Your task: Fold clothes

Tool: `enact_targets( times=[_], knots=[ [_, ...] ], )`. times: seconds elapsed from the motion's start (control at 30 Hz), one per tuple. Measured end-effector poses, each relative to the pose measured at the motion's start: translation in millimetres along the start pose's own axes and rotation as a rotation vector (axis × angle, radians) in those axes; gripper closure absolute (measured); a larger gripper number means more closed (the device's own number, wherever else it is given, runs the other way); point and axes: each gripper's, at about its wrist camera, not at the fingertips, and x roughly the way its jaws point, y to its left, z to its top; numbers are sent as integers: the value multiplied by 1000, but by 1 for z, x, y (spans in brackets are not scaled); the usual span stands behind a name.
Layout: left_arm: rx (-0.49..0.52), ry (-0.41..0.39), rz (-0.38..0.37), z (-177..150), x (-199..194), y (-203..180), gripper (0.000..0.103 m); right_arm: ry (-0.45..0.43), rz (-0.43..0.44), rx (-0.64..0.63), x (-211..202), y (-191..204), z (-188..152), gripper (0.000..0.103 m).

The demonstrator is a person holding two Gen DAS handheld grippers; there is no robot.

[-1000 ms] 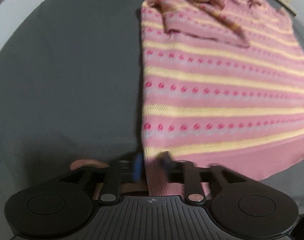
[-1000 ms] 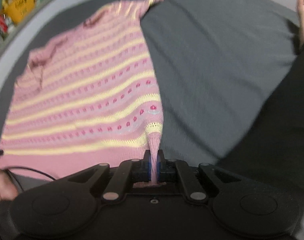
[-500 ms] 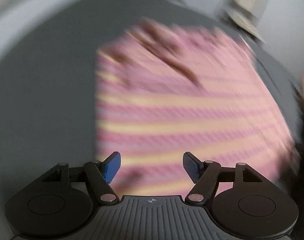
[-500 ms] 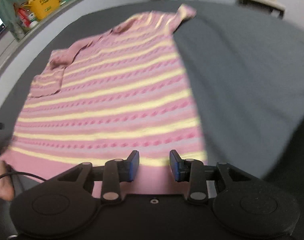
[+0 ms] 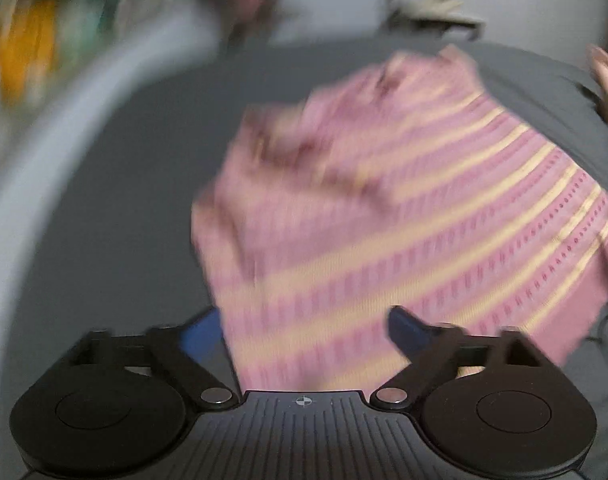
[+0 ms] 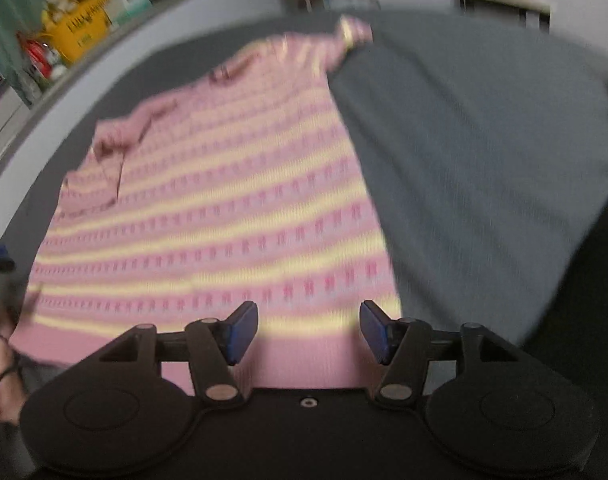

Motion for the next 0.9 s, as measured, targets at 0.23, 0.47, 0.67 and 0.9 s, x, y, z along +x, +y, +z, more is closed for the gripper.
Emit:
enact_targets(
  times=[0.23, 0.47, 0.67, 0.9],
  knots=[
    [40, -168, 71, 73, 72, -7, 2, -83, 161, 96, 52, 27, 26, 47],
    [217, -208, 202, 113, 144, -16, 8, -131, 270, -35, 79, 59, 3, 47],
    [474, -101, 274, 129, 180, -36, 89, -77, 335, 17, 85, 49, 0, 46],
    [266, -54, 521, 192, 226, 32, 89, -57, 378, 102, 90, 37, 4, 46]
  ],
)
